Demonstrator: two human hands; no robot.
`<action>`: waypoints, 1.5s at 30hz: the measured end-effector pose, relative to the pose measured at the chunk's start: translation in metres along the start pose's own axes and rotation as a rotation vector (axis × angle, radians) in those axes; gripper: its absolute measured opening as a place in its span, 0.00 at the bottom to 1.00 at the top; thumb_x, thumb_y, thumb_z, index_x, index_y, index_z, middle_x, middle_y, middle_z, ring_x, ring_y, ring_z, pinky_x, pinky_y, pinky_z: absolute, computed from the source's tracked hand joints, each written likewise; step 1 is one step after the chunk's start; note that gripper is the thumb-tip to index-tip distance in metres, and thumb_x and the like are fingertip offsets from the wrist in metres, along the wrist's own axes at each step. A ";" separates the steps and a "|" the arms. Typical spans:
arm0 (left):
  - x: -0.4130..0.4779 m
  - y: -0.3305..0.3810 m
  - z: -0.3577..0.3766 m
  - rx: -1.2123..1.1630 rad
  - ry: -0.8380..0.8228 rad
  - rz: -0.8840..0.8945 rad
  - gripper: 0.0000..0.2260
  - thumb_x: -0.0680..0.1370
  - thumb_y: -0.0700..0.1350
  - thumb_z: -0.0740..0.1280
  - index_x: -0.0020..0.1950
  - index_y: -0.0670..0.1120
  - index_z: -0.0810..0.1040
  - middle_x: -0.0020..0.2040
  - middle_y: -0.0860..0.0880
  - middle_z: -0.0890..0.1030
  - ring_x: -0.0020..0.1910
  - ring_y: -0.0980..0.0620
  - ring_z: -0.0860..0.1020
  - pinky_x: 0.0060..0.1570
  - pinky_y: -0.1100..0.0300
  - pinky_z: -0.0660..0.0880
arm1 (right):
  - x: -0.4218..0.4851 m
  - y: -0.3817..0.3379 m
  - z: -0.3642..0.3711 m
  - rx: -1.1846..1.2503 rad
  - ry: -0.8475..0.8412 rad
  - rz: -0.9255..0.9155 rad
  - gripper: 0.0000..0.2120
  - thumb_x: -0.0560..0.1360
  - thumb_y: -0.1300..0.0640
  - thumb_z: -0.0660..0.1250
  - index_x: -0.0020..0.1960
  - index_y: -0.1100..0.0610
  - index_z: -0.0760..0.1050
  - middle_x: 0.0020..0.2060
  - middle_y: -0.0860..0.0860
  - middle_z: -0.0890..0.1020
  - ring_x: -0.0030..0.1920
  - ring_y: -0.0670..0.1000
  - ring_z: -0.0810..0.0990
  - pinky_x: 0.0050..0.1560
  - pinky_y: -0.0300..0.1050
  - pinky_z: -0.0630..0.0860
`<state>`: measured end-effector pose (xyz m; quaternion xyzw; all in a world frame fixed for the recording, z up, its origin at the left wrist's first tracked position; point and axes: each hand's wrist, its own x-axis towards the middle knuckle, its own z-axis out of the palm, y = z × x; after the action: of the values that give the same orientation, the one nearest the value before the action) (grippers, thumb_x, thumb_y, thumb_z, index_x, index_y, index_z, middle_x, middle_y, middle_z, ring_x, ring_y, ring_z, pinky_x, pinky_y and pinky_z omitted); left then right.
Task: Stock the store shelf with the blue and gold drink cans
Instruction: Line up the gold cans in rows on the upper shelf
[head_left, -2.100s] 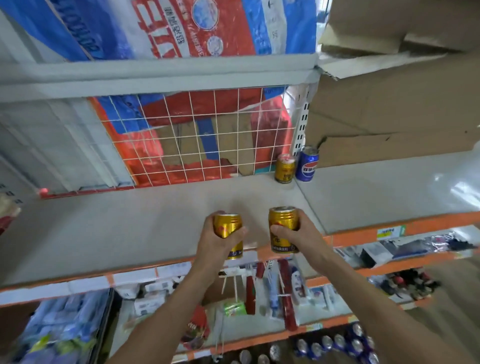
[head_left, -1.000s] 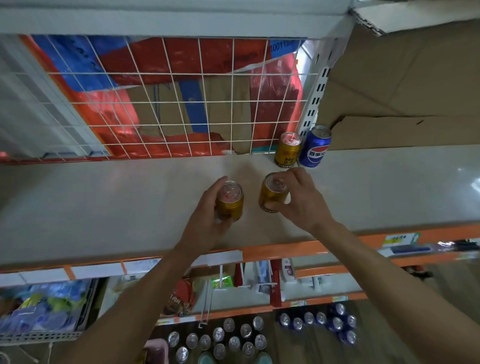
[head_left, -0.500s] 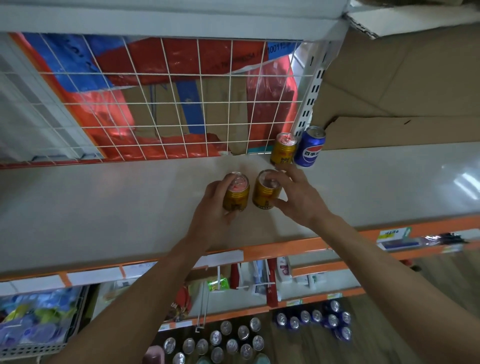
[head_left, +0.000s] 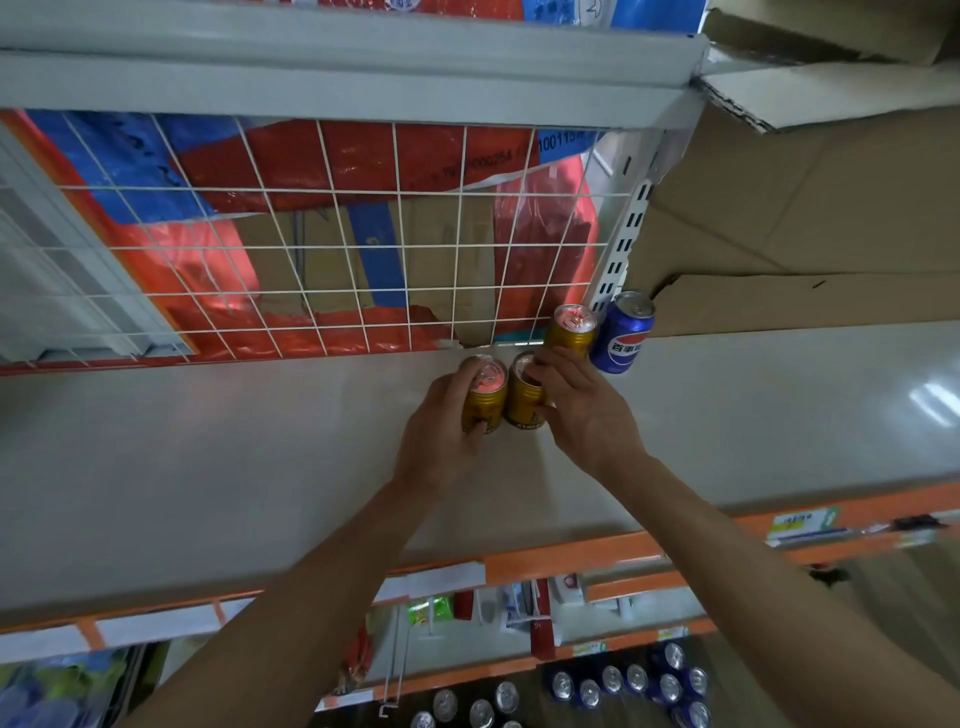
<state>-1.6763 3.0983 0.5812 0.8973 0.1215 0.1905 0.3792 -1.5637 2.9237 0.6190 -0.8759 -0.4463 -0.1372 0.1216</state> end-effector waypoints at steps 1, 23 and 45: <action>0.007 0.000 0.001 0.006 0.003 -0.011 0.37 0.75 0.39 0.74 0.79 0.56 0.60 0.74 0.46 0.69 0.70 0.44 0.73 0.65 0.53 0.74 | 0.007 0.005 0.002 0.003 -0.005 -0.007 0.28 0.68 0.62 0.78 0.66 0.56 0.75 0.66 0.55 0.78 0.68 0.58 0.74 0.63 0.57 0.77; 0.079 -0.015 0.012 0.048 0.055 -0.060 0.37 0.75 0.40 0.73 0.79 0.56 0.60 0.75 0.47 0.70 0.71 0.45 0.71 0.68 0.49 0.74 | 0.078 0.051 0.024 0.065 0.007 -0.101 0.29 0.69 0.57 0.76 0.69 0.55 0.73 0.65 0.52 0.78 0.66 0.55 0.74 0.68 0.51 0.72; 0.042 0.006 -0.031 0.163 -0.040 0.014 0.38 0.77 0.41 0.72 0.82 0.53 0.56 0.76 0.44 0.67 0.71 0.43 0.71 0.63 0.45 0.76 | 0.040 0.003 -0.009 -0.026 0.039 -0.034 0.38 0.70 0.58 0.77 0.76 0.58 0.66 0.72 0.55 0.72 0.73 0.57 0.70 0.73 0.54 0.65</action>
<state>-1.6511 3.1293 0.6157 0.9296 0.1228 0.1647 0.3059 -1.5398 2.9491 0.6413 -0.8670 -0.4566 -0.1621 0.1165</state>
